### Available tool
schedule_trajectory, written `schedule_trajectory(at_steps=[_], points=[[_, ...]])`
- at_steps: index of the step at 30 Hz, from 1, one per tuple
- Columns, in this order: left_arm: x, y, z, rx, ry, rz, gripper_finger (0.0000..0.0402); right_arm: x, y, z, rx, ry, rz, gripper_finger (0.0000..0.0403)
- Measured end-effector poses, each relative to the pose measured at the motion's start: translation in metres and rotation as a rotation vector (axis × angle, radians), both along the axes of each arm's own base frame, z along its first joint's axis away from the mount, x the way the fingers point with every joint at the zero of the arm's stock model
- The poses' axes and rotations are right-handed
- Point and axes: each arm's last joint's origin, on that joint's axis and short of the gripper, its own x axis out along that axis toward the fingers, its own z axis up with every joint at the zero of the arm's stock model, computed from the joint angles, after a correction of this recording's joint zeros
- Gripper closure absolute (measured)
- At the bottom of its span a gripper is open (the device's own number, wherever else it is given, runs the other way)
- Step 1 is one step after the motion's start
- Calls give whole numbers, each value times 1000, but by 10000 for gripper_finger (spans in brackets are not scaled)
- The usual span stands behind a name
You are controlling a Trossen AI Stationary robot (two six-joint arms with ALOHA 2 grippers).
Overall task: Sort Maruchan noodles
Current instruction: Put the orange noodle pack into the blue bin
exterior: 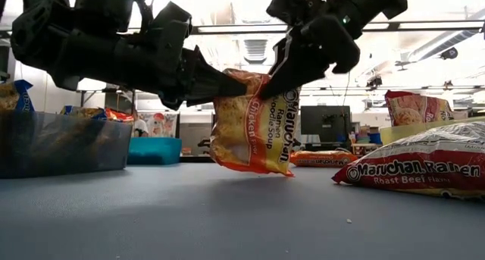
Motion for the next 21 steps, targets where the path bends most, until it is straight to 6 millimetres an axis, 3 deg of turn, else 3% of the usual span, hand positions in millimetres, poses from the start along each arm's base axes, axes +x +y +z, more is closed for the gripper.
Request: schedule_trajectory(at_steps=[5, 13, 17, 21], points=[[-3, 2, 7, 24, -17, 55, 314, -11, -5, 24, -89, -50, -37, 220], [-22, 15, 47, 114, -86, 272, 313, -48, -19, 86, -221, -230, -212, 220], [-42, 26, 65, 190, -50, 518, 313, -68, -22, 110, -169, -320, -235, 220], [-66, 47, 81, 264, 9, 863, 313, -80, -24, 114, -139, -353, -241, 220]])
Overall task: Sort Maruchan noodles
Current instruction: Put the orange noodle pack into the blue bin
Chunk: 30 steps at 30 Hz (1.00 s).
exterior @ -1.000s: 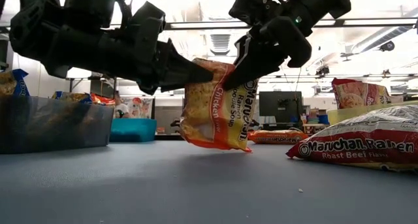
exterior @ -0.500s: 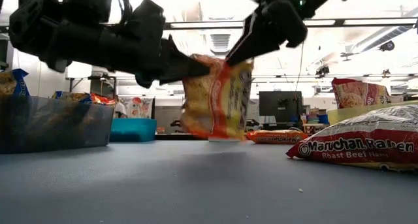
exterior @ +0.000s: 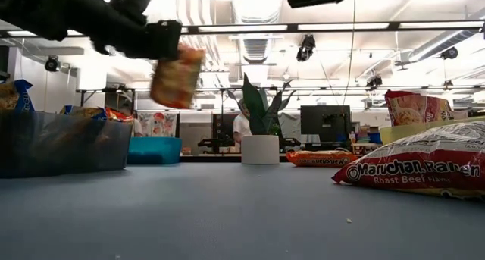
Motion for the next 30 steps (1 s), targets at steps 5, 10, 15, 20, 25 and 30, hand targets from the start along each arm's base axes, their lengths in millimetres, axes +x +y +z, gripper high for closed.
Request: schedule_trajectory(at_steps=[5, 10, 15, 20, 25, 30], points=[[-22, 37, 14, 6, -30, 192, 313, -1, 0, -11, 5, 18, -3, 220], [-40, 78, 6, -4, -80, 297, 313, 8, 1, -21, 8, 29, -5, 220], [-50, 111, -12, -51, -160, 383, 313, 15, 3, -30, 3, 49, -5, 220], [-53, 132, -26, -70, -140, 483, 313, 20, 4, -36, -11, 58, -1, 220], [-55, 146, -41, -90, -116, 554, 313, 22, 4, -38, -12, 61, -2, 220], [-57, 156, -52, -113, -138, 606, 313, 22, 3, -39, -5, 60, -5, 220]])
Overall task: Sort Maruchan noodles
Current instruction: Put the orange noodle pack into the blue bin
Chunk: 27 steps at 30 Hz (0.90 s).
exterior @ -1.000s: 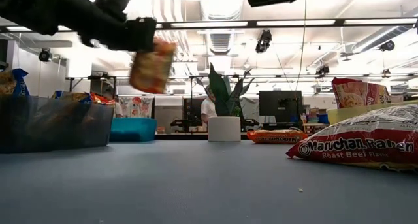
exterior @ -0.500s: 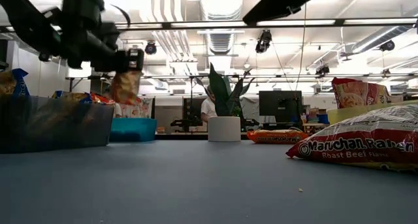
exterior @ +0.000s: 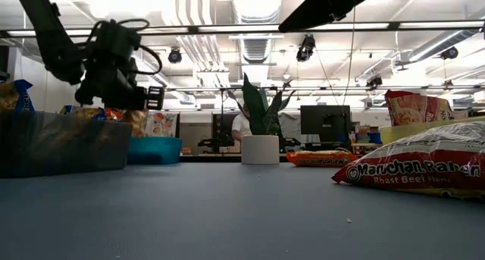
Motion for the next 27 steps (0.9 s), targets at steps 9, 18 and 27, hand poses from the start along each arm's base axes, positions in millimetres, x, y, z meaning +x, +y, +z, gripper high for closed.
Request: schedule_trajectory(at_steps=[9, 18, 27], points=[[0, 10, -11, -31, -36, -5, 294, 0, 0, 0, 7, -2, -3, 220], [-2, 9, -8, -7, -88, 39, 250, 0, 0, 0, 18, -6, -8, 220], [-4, 8, -2, 12, -111, 53, 242, -1, 0, -6, 39, 1, -18, 220]])
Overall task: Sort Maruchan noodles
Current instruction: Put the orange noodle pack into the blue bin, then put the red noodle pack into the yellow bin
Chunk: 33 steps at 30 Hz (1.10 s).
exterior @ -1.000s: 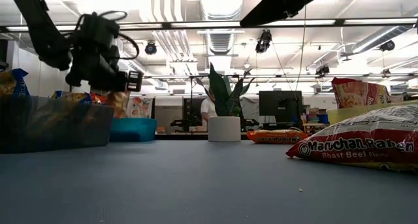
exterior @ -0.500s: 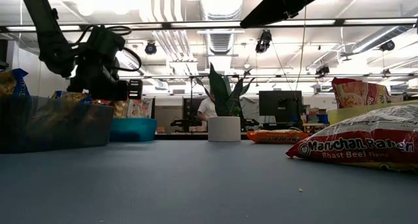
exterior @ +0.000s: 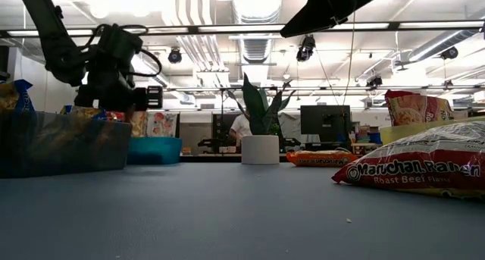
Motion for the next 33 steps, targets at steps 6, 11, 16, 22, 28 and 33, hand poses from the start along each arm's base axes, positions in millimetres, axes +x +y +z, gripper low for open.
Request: schedule_trajectory(at_steps=[6, 11, 16, 22, 28, 33], points=[[-8, -3, 18, 39, 43, 98, 242, -1, 0, -4, 24, 0, -11, 220], [-14, -7, 35, 63, 56, 97, 242, -1, 0, -5, 36, -3, -17, 220], [-21, -15, 54, 99, 29, 85, 242, -1, 0, -5, 62, -11, -28, 220], [-20, -45, 78, 149, -9, -78, 242, -2, 0, -7, 175, -36, -79, 220], [-7, -91, 91, 221, 3, -534, 241, 5, 2, -20, 321, -41, -126, 220], [2, -133, 90, 261, 34, -892, 241, 14, 6, -38, 441, 22, -88, 220]])
